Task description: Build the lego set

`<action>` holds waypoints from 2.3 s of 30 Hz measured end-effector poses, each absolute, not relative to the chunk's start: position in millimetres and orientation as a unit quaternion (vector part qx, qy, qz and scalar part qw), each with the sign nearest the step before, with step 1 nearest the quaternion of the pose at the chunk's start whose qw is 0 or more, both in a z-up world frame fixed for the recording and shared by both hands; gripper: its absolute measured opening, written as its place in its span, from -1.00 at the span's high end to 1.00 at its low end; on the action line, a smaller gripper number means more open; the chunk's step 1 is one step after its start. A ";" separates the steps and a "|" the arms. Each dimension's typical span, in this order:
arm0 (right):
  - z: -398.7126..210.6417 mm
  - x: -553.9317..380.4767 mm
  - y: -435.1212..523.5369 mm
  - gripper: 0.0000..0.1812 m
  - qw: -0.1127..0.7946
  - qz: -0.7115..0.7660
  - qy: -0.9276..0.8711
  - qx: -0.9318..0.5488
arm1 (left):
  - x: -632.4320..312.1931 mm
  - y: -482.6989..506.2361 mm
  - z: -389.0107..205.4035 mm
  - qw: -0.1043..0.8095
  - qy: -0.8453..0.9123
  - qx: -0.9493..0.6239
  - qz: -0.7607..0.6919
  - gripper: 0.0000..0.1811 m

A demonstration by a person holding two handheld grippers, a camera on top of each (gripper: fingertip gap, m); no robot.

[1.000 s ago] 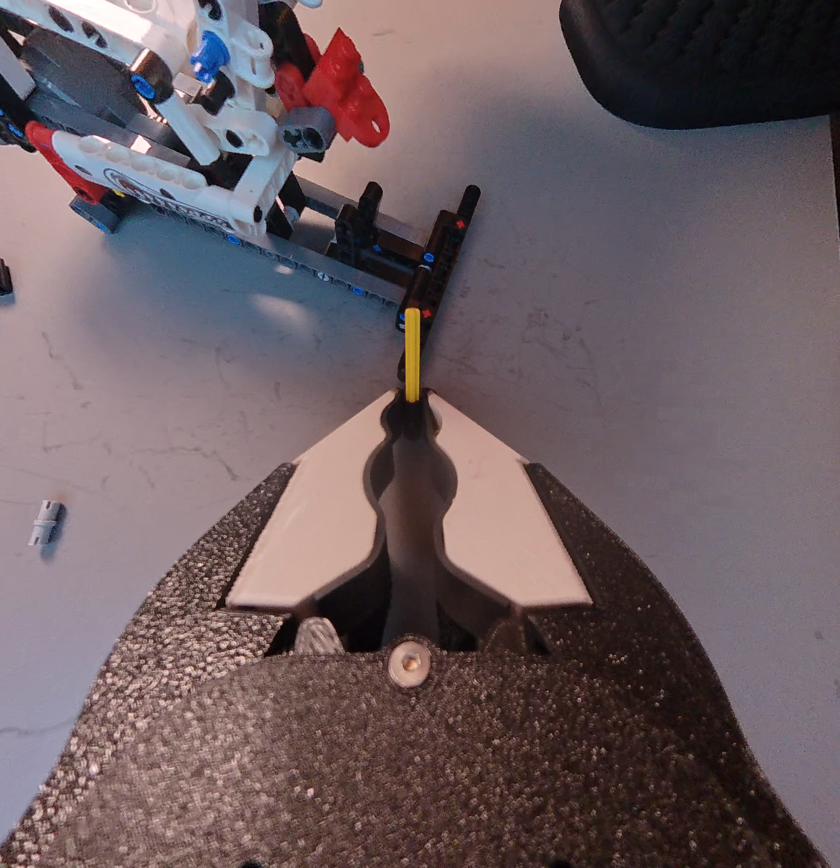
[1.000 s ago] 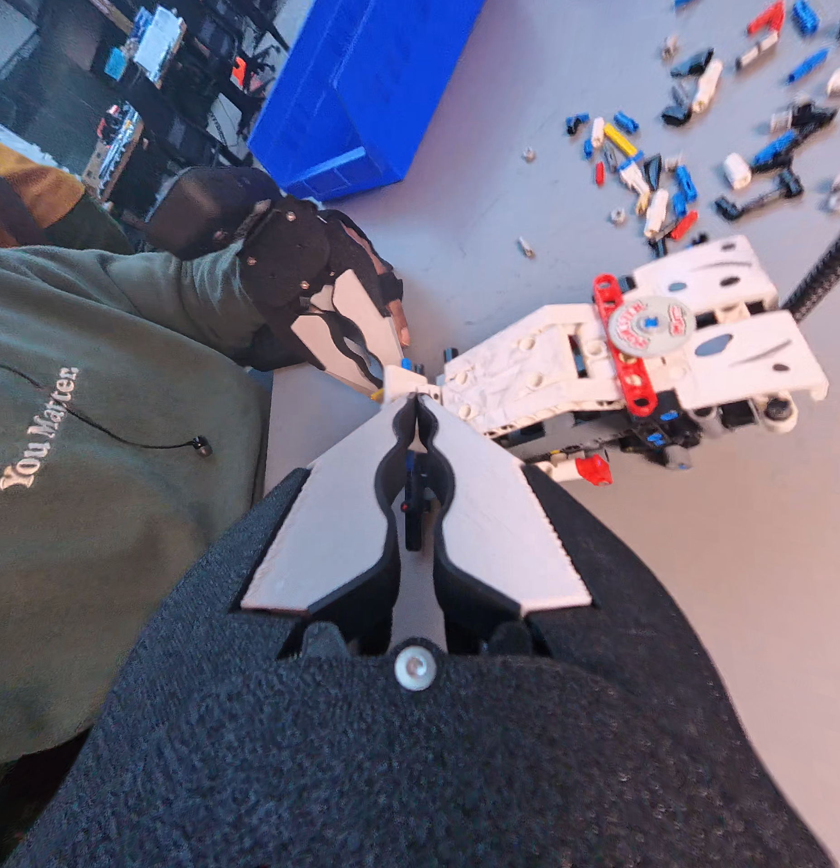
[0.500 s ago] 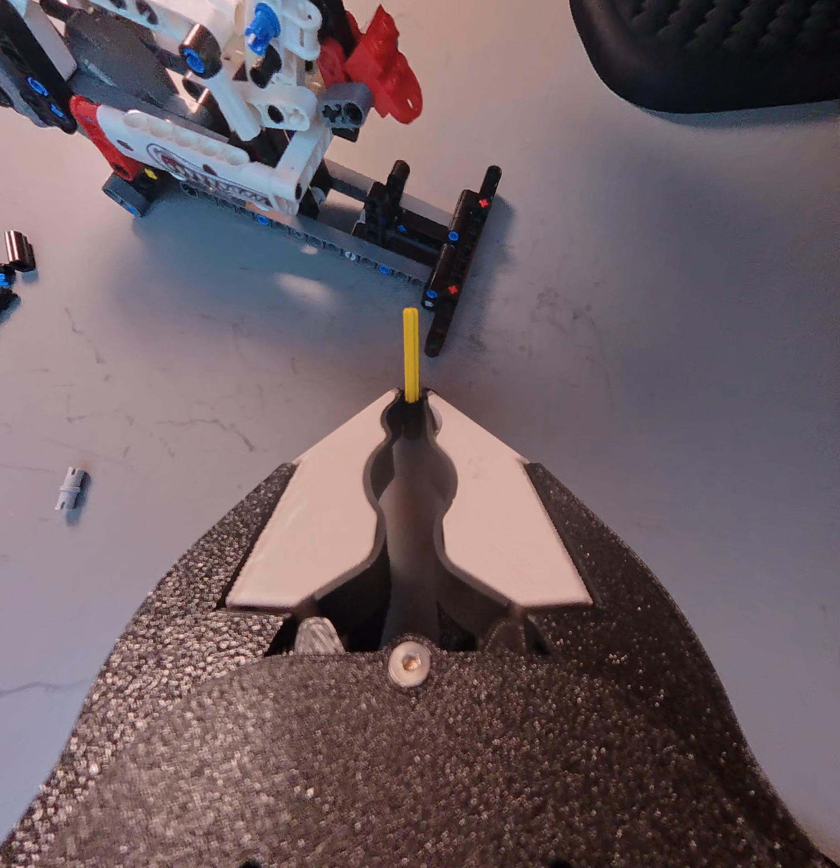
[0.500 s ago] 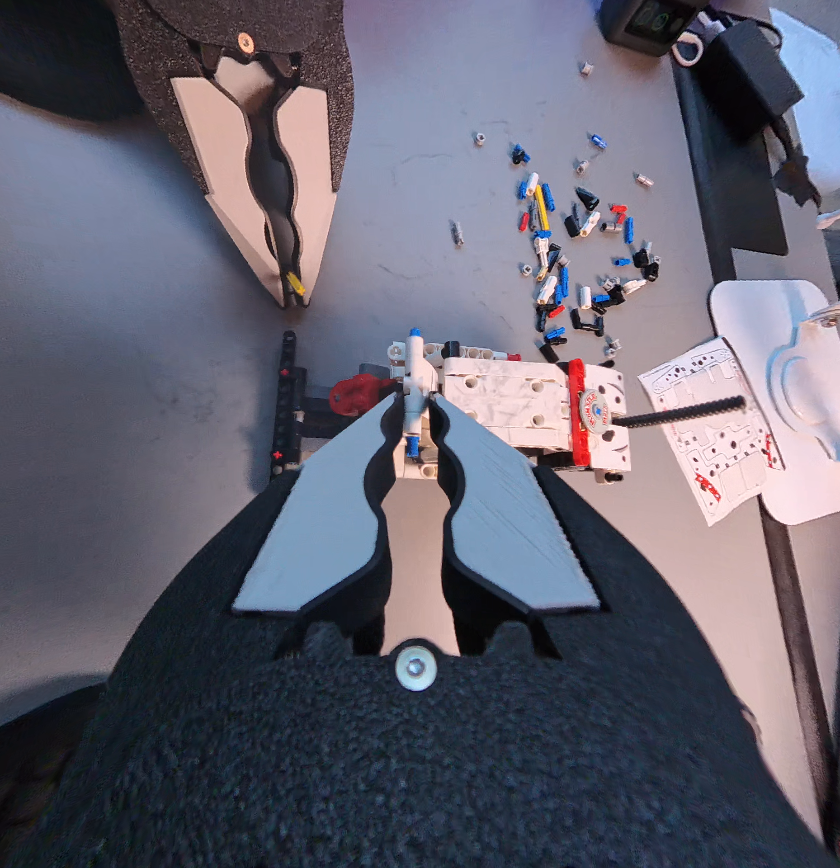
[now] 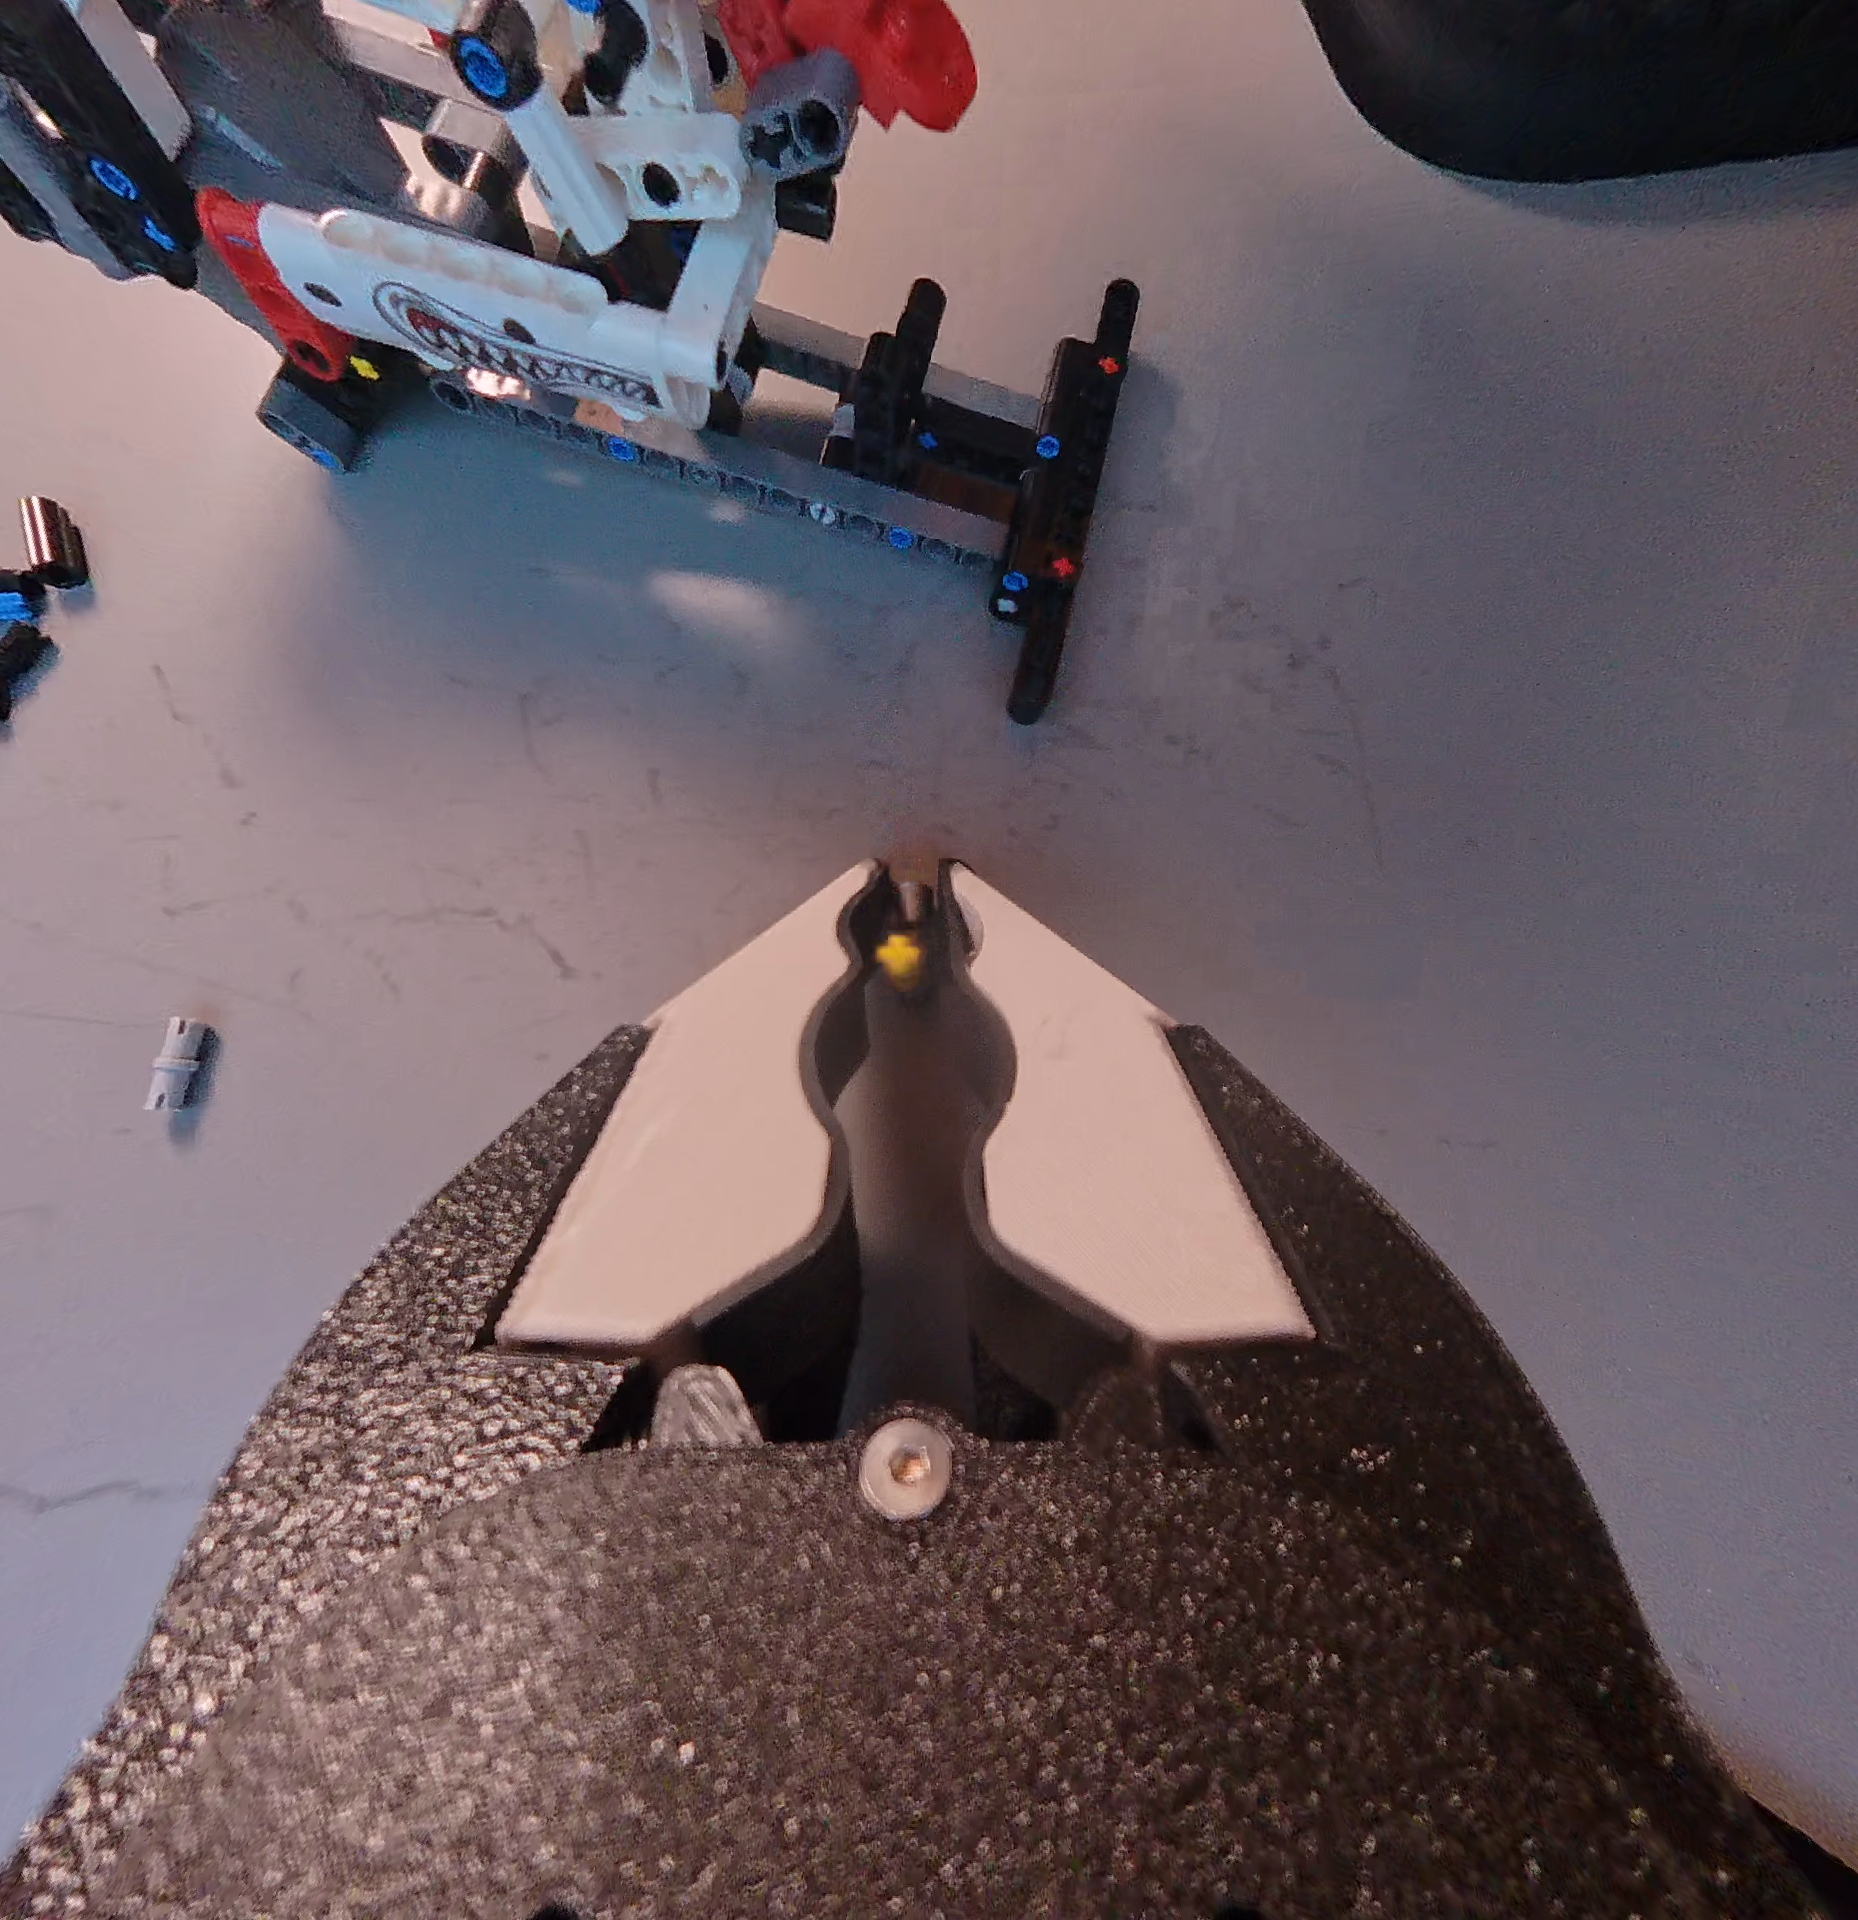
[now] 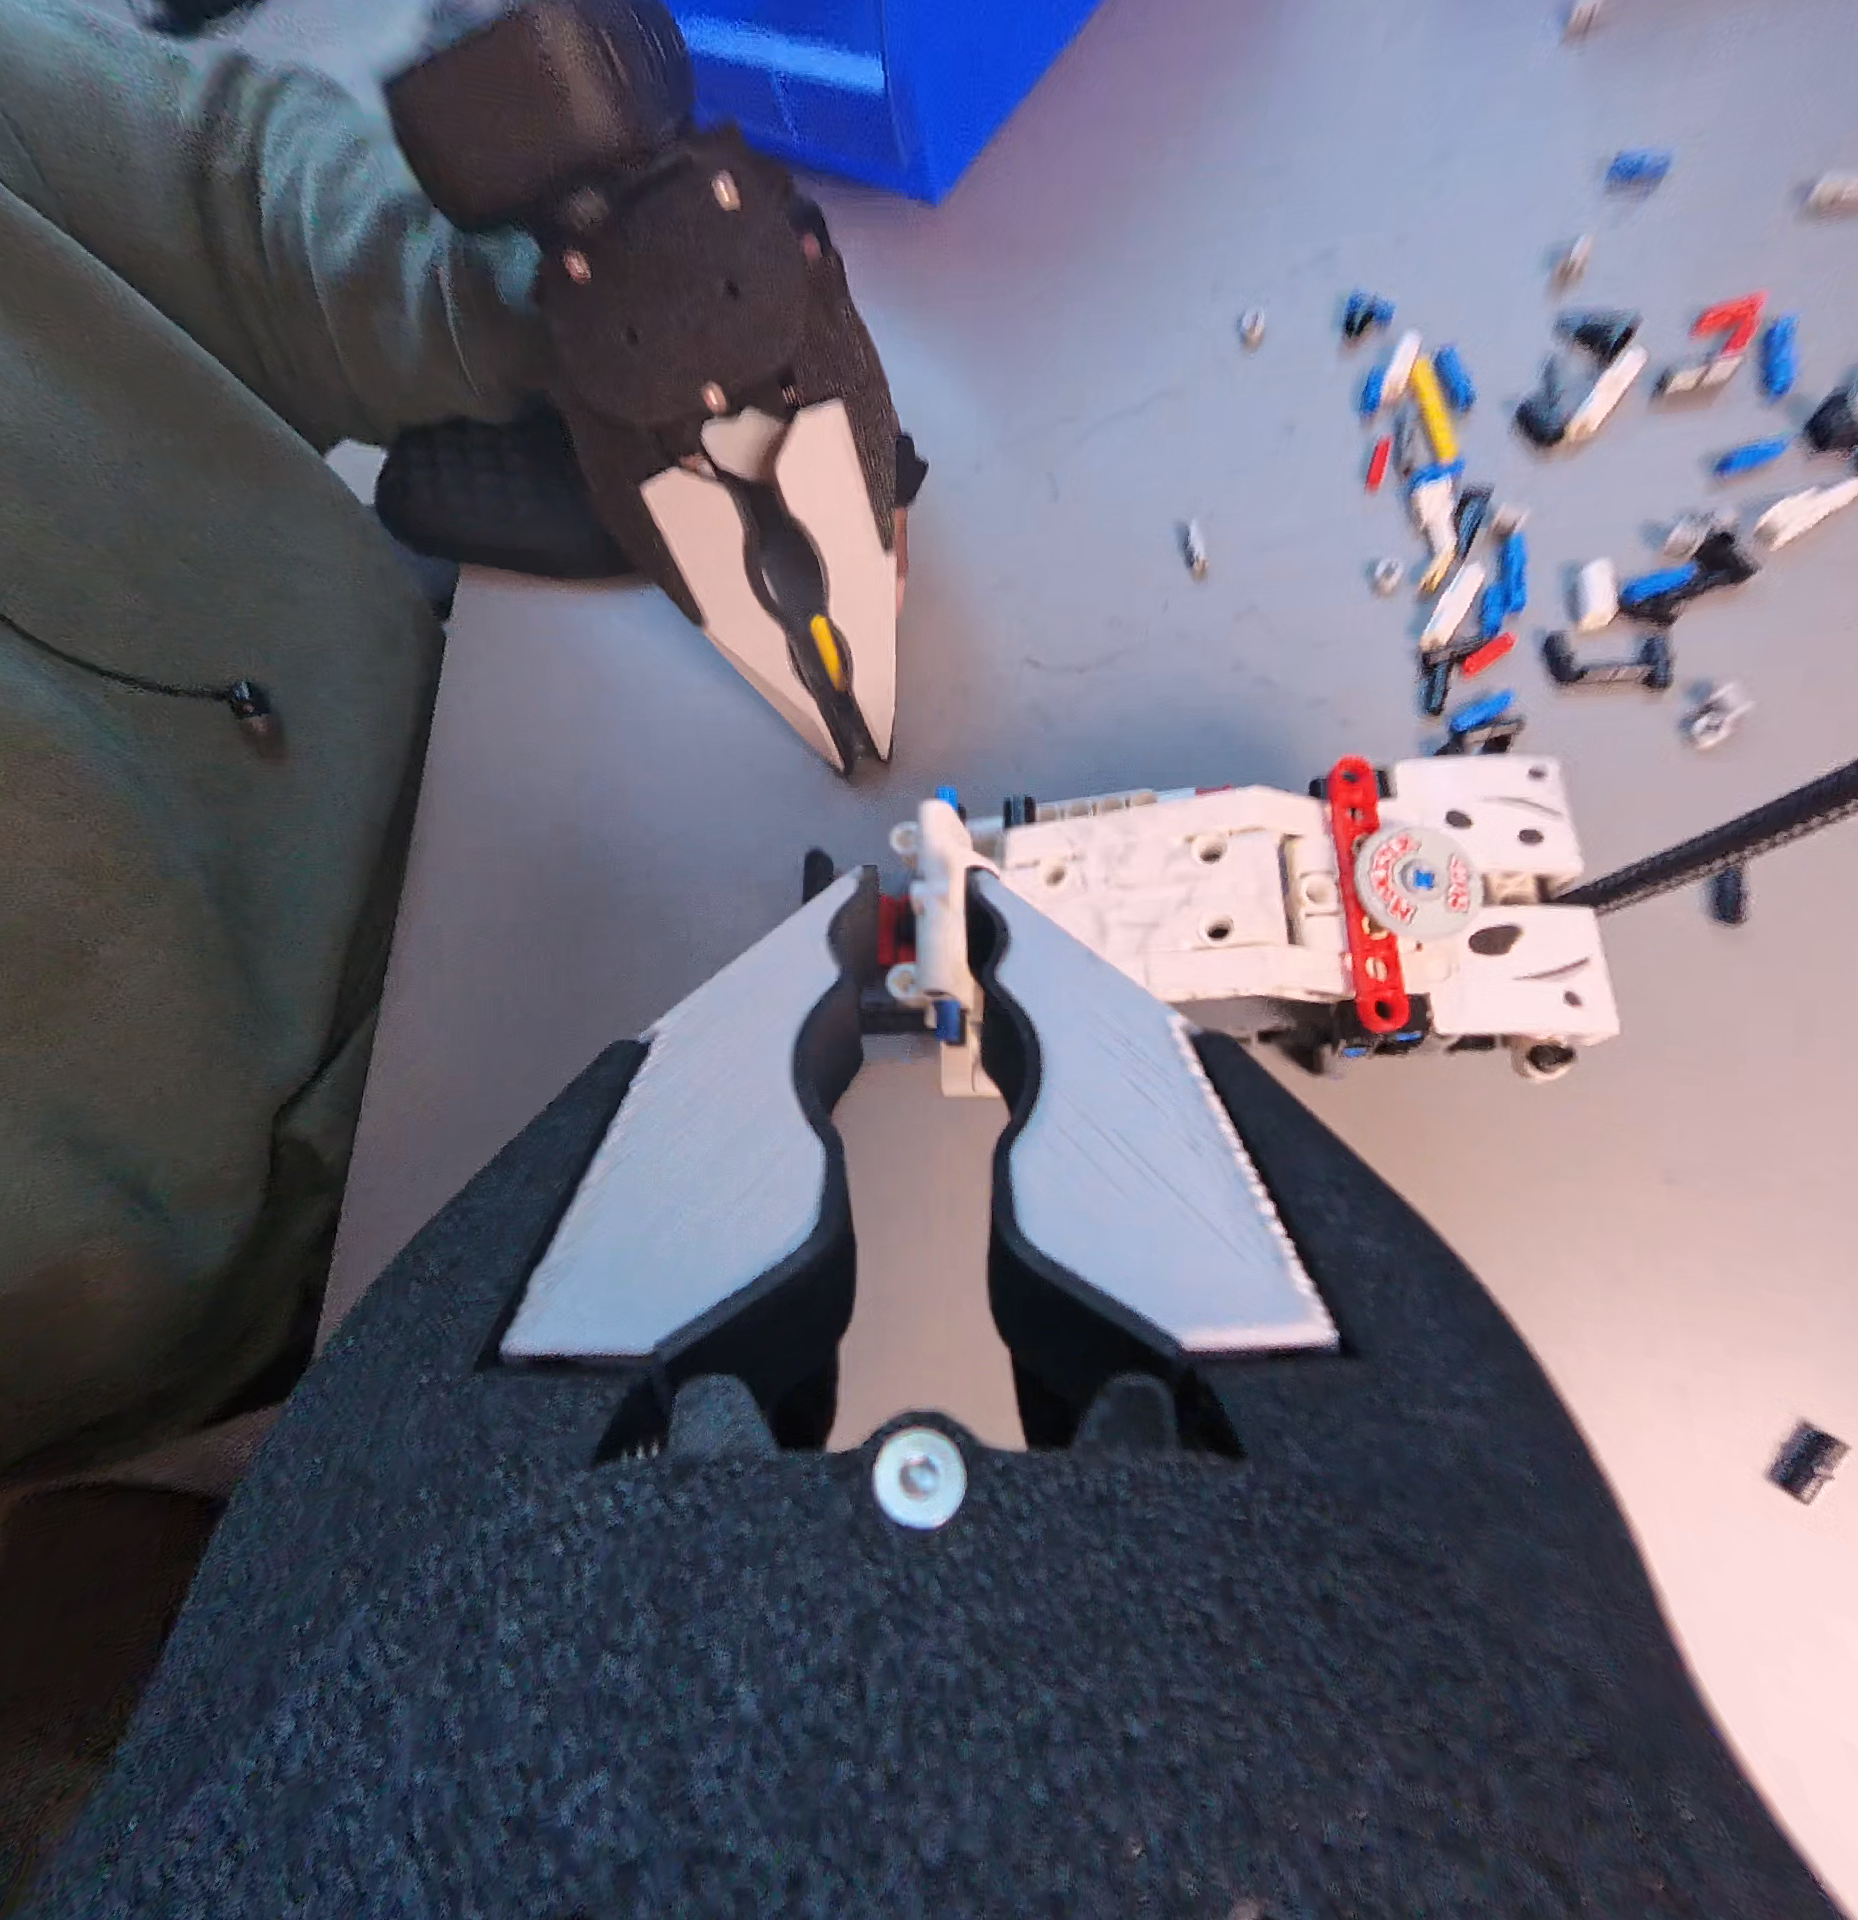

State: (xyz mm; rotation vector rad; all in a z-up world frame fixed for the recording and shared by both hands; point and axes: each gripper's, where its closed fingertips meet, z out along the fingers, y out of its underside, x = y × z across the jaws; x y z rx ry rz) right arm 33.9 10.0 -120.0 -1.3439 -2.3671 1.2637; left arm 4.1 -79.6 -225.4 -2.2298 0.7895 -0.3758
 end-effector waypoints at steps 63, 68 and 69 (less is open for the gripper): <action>-199.5 44.3 -7.0 0.84 0.269 0.376 -0.800 -0.382 | 38.1 -13.5 -209.8 0.404 0.321 -0.838 -0.177 0.77; -200.1 45.9 -6.7 0.91 0.268 0.375 -0.804 -0.376 | 46.3 -15.1 -210.6 0.399 0.332 -0.835 -0.181 0.79; -199.5 46.3 -6.5 0.92 0.268 0.377 -0.803 -0.376 | 47.7 -15.1 -211.0 0.399 0.334 -0.835 -0.179 0.80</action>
